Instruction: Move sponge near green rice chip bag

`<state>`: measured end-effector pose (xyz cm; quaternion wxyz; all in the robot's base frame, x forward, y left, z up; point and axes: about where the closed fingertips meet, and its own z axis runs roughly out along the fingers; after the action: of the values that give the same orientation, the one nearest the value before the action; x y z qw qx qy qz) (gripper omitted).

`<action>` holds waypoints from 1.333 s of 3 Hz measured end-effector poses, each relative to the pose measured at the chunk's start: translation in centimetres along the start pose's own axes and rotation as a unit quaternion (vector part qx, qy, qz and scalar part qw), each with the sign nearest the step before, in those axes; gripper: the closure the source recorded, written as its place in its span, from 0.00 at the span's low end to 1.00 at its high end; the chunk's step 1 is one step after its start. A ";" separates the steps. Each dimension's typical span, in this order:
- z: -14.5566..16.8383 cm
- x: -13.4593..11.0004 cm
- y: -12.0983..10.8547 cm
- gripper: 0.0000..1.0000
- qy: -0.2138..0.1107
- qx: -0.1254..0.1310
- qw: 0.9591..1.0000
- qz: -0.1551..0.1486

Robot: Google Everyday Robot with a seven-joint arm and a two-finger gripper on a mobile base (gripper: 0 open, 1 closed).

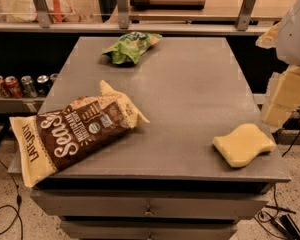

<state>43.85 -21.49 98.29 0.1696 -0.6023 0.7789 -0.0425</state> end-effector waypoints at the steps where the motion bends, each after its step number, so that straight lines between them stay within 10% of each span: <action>1: 0.0 0.0 0.0 0.00 0.000 0.000 1.000 0.000; 4: 4.6 1.0 1.8 0.00 -0.051 -0.052 0.997 -0.019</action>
Offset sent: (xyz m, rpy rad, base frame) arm 0.0004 -0.0005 -0.0153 0.0200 0.0251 0.0410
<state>43.43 -21.34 93.28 0.1766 -0.6262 0.7589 0.0256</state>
